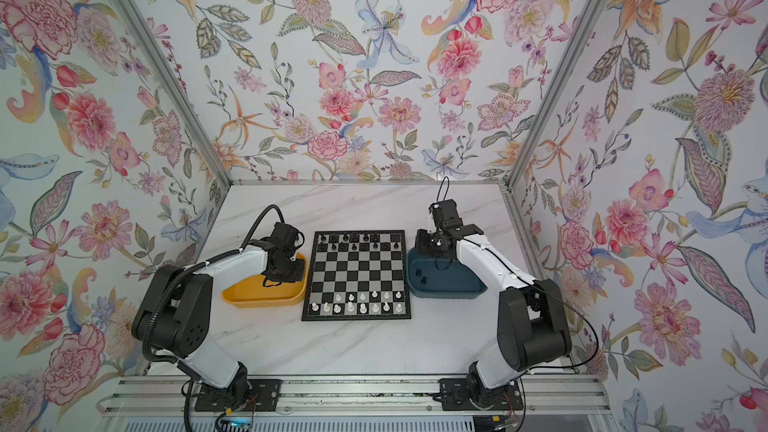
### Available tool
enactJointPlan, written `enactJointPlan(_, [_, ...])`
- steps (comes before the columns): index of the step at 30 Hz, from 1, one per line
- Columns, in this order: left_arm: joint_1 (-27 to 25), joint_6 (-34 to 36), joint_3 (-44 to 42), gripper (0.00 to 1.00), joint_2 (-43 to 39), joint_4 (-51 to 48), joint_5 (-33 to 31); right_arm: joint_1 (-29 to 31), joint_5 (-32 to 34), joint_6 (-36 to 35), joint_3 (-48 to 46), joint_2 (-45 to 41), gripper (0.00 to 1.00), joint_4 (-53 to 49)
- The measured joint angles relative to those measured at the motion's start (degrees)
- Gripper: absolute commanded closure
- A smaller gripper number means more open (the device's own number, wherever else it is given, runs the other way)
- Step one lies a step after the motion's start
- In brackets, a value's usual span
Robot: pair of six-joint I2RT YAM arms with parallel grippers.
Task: Set up the chess pieces on the board
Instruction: 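Lift the white piece with the left gripper and carry it over the near rows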
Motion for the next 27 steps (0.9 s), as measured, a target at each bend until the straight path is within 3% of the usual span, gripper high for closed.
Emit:
enactJointPlan(8, [-0.02,0.04,1.40,0.97,-1.05,-2.89,-0.46,0.00,0.00,0.02,0.00,0.00,0.75,0.04])
enactJointPlan(16, [-2.05,0.92,6.08,0.97,-8.09,-9.09,-1.73,-0.02,-0.02,0.02,-0.70,-0.02,0.74,0.55])
enactJointPlan(27, [-11.74,1.46,10.64,0.97,-10.64,-14.05,-2.69,0.00,-0.24,0.26,-2.80,-0.13,0.75,1.60])
